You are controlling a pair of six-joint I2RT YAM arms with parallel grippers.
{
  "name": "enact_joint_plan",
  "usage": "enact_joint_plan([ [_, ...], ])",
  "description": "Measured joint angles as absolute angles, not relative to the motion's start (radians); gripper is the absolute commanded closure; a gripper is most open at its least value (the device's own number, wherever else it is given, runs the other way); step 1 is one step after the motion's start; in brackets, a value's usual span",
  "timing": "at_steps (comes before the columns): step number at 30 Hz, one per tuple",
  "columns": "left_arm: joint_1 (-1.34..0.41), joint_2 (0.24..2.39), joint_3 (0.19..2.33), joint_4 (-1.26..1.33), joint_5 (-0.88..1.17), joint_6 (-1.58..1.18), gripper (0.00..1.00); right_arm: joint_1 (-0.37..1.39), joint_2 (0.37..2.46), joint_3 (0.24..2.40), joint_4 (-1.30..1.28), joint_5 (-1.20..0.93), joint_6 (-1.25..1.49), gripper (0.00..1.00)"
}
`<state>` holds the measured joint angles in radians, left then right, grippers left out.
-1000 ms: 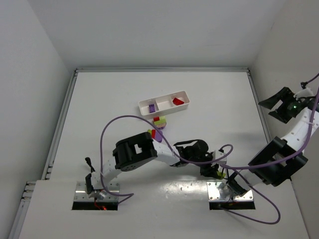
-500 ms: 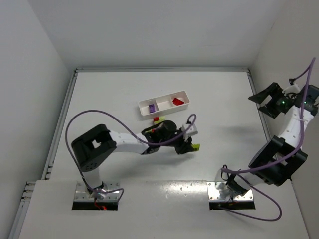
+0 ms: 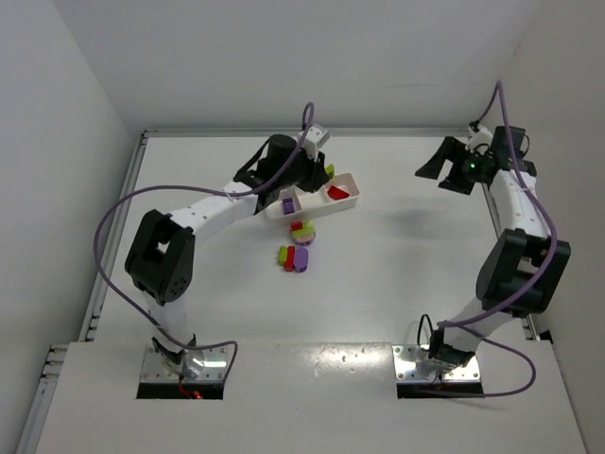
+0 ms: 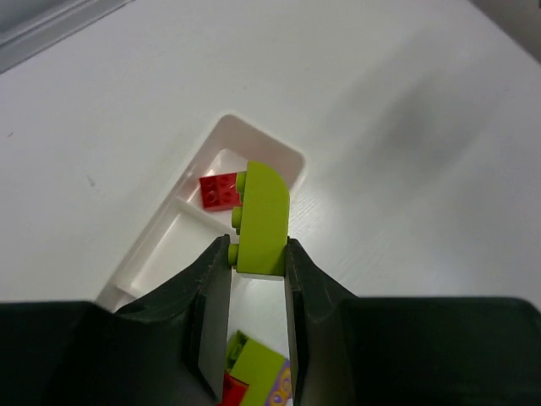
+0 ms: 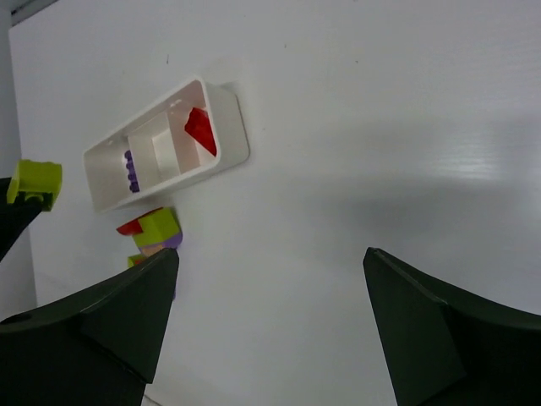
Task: Sort the legos into containers by color
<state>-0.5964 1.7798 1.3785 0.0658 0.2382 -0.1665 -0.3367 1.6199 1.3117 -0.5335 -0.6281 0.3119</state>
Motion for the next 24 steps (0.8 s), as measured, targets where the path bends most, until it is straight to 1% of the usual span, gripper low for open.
enact_joint_plan([
  [5,-0.549,1.897,1.446,-0.027,0.210,-0.169,1.00,-0.250,1.725,1.424,-0.533,-0.589,0.278,0.09],
  [9,-0.546,1.980,1.477,-0.089,0.202,-0.162,0.97,-0.213,1.764,1.497,-0.543,-0.579,0.250,0.09],
  [10,-0.546,1.994,1.478,-0.097,0.199,-0.160,0.95,-0.210,1.771,1.509,-0.545,-0.579,0.242,0.09],
  [12,-0.544,2.013,1.479,-0.117,0.193,-0.158,0.94,-0.204,1.781,1.523,-0.549,-0.578,0.228,0.09],
  [16,-0.540,2.042,1.495,-0.131,0.171,-0.157,0.94,-0.191,1.787,1.526,-0.564,-0.575,0.198,0.09],
  [18,-0.534,2.051,1.504,-0.135,0.160,-0.158,0.85,-0.175,1.790,1.526,-0.570,-0.575,0.179,0.09],
  [19,-0.531,2.056,1.512,-0.141,0.155,-0.158,0.73,-0.165,1.793,1.526,-0.575,-0.575,0.169,0.09],
  [23,-0.519,2.086,1.551,-0.156,0.150,-0.151,0.45,-0.128,1.798,1.527,-0.599,-0.577,0.121,0.09],
  [24,-0.517,2.089,1.554,-0.160,0.155,-0.148,0.34,-0.115,1.798,1.528,-0.609,-0.577,0.104,0.09],
])
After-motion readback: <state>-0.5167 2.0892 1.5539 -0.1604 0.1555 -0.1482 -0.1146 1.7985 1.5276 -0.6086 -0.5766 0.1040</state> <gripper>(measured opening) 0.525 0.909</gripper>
